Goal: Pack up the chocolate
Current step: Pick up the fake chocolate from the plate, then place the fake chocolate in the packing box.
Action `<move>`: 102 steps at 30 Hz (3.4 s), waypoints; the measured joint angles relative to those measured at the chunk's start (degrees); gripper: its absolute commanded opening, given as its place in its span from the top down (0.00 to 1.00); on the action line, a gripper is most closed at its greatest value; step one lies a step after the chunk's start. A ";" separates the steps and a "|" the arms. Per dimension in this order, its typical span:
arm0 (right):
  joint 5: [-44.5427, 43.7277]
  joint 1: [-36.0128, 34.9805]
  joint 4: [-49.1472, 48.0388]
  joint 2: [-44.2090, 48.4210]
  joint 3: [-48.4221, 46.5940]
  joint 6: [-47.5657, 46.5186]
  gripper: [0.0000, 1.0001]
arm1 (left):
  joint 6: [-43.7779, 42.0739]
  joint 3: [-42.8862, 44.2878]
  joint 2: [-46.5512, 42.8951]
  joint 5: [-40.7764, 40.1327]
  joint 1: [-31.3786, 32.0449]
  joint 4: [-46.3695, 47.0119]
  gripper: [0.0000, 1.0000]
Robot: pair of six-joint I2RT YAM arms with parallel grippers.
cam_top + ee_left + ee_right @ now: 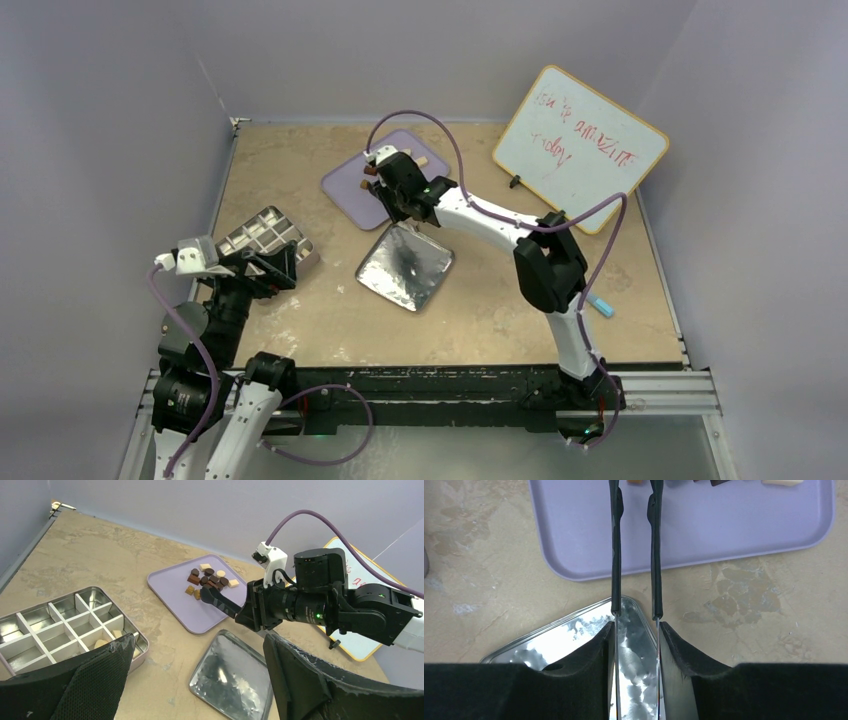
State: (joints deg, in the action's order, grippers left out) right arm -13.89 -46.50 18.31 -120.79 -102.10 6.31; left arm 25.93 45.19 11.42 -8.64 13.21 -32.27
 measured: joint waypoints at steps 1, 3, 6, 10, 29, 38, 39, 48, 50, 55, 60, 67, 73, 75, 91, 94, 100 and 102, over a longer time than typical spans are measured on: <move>-0.07 0.00 0.13 -0.35 0.00 -0.02 0.63 | 0.02 0.00 0.04 0.09 0.00 0.00 0.02; -0.17 0.00 0.17 -0.57 -0.02 -0.13 0.63 | 0.02 0.00 0.11 0.13 0.00 0.00 0.02; -0.17 0.00 0.22 -0.76 -0.17 -0.37 0.62 | 0.02 0.00 0.11 0.20 0.00 0.00 0.02; -0.17 0.00 0.28 -1.55 -1.40 -0.55 0.61 | 0.00 0.00 0.24 0.31 0.00 0.00 0.02; -0.15 0.02 1.14 -7.87 -6.95 -1.68 0.83 | 0.00 0.00 0.44 0.33 0.00 0.00 0.02; -0.07 0.02 0.81 -7.87 -6.82 -1.97 0.94 | 0.02 0.00 0.44 0.33 0.00 0.00 0.02; -0.07 0.02 0.68 -7.85 -6.69 -1.97 0.93 | 0.02 0.00 0.44 0.33 0.00 0.00 0.02; 1.64 0.02 -0.61 -2.32 -0.20 -0.90 0.92 | 0.02 0.00 0.44 0.33 0.00 0.00 0.02; 2.75 0.02 -0.74 -0.46 0.81 -0.37 0.92 | 0.02 0.00 0.44 0.35 0.00 0.00 0.02; 6.29 0.00 -2.34 3.82 2.78 1.25 0.91 | 0.02 0.00 0.44 0.35 0.00 0.00 0.02; 11.08 -0.28 -4.68 5.57 4.39 3.39 0.91 | 0.02 0.00 0.44 0.33 0.00 0.00 0.02; 16.15 -3.56 -6.45 5.66 5.40 5.77 0.91 | 0.02 0.00 0.44 0.33 0.00 0.00 0.02; 18.53 -8.28 -7.61 5.66 5.33 6.64 0.90 | 0.02 0.00 0.44 0.33 0.00 0.00 0.02; 19.52 -9.60 -7.61 5.51 4.96 6.82 0.90 | 0.02 0.00 0.44 0.33 0.00 0.00 0.02; 22.49 -14.47 -6.10 -3.41 -5.14 7.37 0.87 | 0.02 0.00 0.44 0.33 -0.02 0.00 0.02; 22.49 -14.82 -5.22 -3.89 -6.14 7.58 0.86 | 0.02 0.00 0.44 0.33 -0.02 0.00 0.02; 22.53 -15.50 -3.91 -6.16 -10.67 7.80 0.84 | 0.02 0.00 0.42 0.35 -0.02 0.00 0.02; 22.53 -15.69 -3.82 -6.91 -11.61 7.85 0.83 | 0.02 0.00 0.42 0.35 -0.02 0.00 0.02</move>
State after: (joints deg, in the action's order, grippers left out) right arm 8.64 -62.19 14.48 -127.70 -113.71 14.15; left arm 25.96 45.19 11.84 -8.29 13.19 -32.27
